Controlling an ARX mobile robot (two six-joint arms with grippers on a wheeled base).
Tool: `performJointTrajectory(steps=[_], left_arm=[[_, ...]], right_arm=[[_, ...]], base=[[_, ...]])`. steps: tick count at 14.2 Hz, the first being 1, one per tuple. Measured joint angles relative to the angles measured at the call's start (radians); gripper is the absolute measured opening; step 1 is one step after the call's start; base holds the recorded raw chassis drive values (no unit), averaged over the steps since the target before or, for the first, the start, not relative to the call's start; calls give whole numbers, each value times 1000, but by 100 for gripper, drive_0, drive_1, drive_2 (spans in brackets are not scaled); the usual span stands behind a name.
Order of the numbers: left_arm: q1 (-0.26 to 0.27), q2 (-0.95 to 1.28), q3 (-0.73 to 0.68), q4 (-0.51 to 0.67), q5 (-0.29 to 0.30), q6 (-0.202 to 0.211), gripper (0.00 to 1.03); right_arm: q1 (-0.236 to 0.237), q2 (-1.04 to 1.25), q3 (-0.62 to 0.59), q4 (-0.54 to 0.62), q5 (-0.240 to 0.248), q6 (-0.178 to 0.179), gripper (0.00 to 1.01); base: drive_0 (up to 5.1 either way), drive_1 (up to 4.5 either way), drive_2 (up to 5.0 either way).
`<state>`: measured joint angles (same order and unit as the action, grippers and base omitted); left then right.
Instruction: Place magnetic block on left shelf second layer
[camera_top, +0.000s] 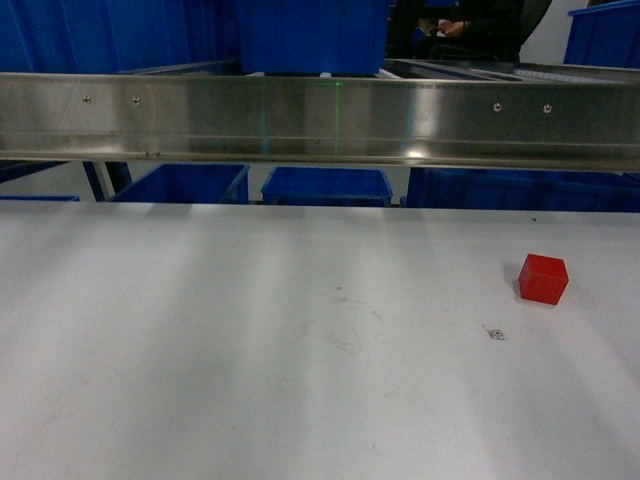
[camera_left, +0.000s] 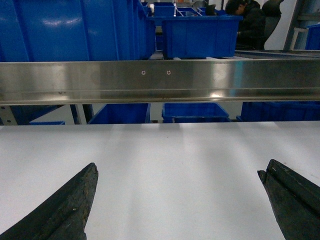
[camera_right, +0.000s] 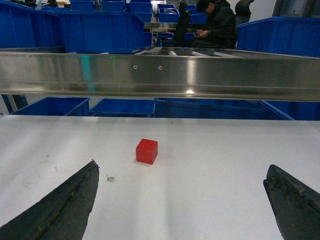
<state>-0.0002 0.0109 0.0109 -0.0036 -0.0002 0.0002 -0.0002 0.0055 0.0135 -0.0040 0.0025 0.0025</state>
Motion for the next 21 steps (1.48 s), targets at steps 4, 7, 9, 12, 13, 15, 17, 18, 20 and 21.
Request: performJointTrajectory(steps=[4, 7, 9, 12, 13, 15, 17, 18, 20, 21], left_arm=[[0, 0, 0, 0, 0, 0, 98], [0, 0, 0, 0, 0, 0, 98], [0, 0, 0, 0, 0, 0, 98], [0, 0, 0, 0, 0, 0, 98], [0, 0, 0, 0, 0, 0, 98], [0, 0, 0, 0, 0, 0, 98], [0, 0, 0, 0, 0, 0, 98], [0, 0, 0, 0, 0, 0, 98], [0, 0, 0, 0, 0, 0, 98], [0, 0, 0, 0, 0, 0, 98]], right_arm=[[0, 0, 0, 0, 0, 0, 98], [0, 0, 0, 0, 0, 0, 98], [0, 0, 0, 0, 0, 0, 98], [0, 0, 0, 0, 0, 0, 98], [0, 1, 0, 2, 0, 0, 98], [102, 283, 71, 197, 90, 54, 98], [200, 593, 209, 360, 124, 120, 98], [224, 786, 311, 425, 138, 150, 98], [228, 1128, 520, 379, 165, 209, 98], [227, 1303, 632, 314, 183, 233, 98]], base=[[0, 0, 0], [0, 0, 0], [0, 0, 0], [0, 0, 0], [0, 0, 0], [0, 0, 0], [0, 0, 0], [0, 0, 0], [0, 0, 0], [0, 0, 0]])
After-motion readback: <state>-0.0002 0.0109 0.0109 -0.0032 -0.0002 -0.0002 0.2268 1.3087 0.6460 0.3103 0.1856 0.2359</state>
